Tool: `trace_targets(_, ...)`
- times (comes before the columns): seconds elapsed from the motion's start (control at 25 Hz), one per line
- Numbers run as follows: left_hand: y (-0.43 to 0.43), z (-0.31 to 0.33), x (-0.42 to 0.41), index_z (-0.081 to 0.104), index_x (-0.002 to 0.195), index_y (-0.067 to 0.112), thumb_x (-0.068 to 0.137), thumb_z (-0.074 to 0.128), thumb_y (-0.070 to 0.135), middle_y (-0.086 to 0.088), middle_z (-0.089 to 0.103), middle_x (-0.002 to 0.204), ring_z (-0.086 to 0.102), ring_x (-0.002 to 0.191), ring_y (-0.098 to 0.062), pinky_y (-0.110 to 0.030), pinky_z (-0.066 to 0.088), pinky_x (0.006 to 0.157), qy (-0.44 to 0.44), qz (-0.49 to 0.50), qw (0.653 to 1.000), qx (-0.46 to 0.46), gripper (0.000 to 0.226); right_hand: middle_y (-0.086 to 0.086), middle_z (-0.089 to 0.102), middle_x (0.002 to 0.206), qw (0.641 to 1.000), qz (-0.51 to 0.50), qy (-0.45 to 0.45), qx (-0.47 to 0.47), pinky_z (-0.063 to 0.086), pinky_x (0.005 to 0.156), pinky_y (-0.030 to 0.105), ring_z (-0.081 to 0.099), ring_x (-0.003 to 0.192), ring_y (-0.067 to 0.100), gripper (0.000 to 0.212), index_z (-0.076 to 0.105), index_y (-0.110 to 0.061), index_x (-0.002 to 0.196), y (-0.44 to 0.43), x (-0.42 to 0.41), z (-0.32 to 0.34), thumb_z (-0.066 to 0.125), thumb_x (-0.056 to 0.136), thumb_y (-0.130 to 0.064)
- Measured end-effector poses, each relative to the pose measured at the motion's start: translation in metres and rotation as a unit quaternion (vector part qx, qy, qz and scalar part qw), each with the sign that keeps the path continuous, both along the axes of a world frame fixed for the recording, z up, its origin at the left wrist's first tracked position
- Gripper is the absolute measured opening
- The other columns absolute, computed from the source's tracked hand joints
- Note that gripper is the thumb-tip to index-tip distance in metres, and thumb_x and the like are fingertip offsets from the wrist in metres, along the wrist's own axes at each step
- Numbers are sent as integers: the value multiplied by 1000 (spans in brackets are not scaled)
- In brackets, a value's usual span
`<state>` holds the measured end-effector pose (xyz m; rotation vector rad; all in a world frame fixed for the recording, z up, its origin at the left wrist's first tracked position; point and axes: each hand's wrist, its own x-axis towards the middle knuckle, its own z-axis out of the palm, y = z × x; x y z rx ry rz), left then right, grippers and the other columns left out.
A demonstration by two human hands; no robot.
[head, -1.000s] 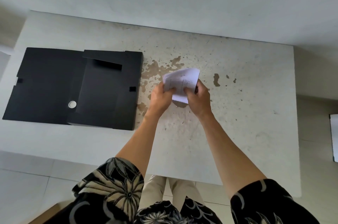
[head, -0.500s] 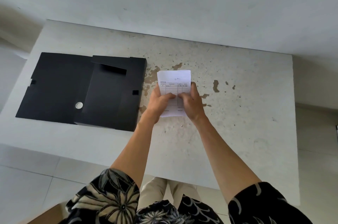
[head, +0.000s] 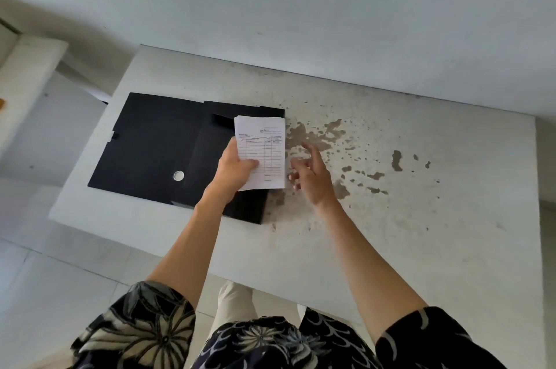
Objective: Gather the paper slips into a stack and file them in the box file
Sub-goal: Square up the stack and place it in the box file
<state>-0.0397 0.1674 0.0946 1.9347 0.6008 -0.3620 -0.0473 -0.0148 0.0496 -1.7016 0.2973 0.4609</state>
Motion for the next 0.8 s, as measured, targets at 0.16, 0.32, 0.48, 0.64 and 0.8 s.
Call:
trace_targets(0.16,97,2,20,49,133,19,93,61,-1,3,59,121,57,112,-19,-34,49,87,-10,58,996,67,46,6,63,133,988,37,27,-147,52,95,35,64,113,23,55,45,-21,147,49,6,-12,64,96,-31)
trace_targets(0.32,152,-14,32,49,135,17,94,61,0,1,57,120,55,107,-19,-33,48,82,36,49,993,101,46,7,55,142,960,53,94,-259,49,93,37,59,125,29,72,34,-19,153,92,3,-21,67,92,-39)
trace_targets(0.48,177,-39,32,46,136,13,95,59,-1,-8,58,130,53,104,-20,-33,46,80,77,5,992,98,45,10,52,147,951,-16,102,-291,47,100,41,54,131,30,67,36,-19,153,118,-6,-20,64,94,-34)
trace_targets(0.64,180,-60,29,38,140,12,97,54,0,-11,55,133,51,108,-23,-35,45,83,126,-87,985,75,48,11,52,146,937,-65,90,-332,49,100,42,58,127,31,58,41,-18,149,135,-15,-22,63,98,-34)
trace_targets(0.8,164,-68,25,38,143,13,97,48,6,-11,46,133,53,109,-26,-39,45,91,86,-186,972,111,47,9,58,143,932,-112,65,-338,51,102,42,60,127,31,52,46,-12,147,150,-29,-21,61,100,-31)
